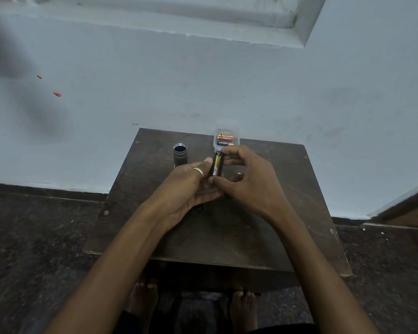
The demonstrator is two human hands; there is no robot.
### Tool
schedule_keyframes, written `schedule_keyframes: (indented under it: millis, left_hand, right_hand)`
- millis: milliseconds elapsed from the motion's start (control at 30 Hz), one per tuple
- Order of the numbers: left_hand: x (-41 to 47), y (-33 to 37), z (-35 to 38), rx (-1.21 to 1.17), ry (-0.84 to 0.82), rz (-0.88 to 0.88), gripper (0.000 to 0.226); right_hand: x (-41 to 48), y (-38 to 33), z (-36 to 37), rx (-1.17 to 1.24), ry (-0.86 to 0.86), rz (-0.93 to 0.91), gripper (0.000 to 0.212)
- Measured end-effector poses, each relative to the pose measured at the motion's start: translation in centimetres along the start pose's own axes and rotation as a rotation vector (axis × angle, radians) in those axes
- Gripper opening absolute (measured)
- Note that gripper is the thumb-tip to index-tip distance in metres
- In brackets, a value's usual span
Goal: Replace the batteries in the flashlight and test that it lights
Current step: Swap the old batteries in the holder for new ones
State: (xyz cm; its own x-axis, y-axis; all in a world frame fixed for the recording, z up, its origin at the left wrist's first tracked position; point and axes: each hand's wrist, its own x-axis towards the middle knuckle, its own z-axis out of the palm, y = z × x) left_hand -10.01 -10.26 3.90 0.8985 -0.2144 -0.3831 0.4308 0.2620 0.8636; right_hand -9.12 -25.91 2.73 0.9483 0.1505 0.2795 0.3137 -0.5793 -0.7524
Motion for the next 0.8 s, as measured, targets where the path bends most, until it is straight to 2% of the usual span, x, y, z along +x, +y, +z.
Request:
schedule_keyframes:
  millis: [133,267,800]
  left_hand:
    - [0.5,-0.4,-0.2,0.069,0.069,0.105,0.017]
    - [0.7,-0.4,-0.4,0.067,0.062,0.112,0.024]
    - [0.8,-0.6,-0.6,0.109,0.009,0.134,0.027]
  right_hand:
    - [-0.1,0.1,0.3,-0.106,0.012,-0.084,0.061]
    - [0.0,0.0,0.3,-0.073,0.013,-0.067,0.063]
    - [-0.1,0.1,-0.6,-0.092,-0.018,-0.121,0.037]
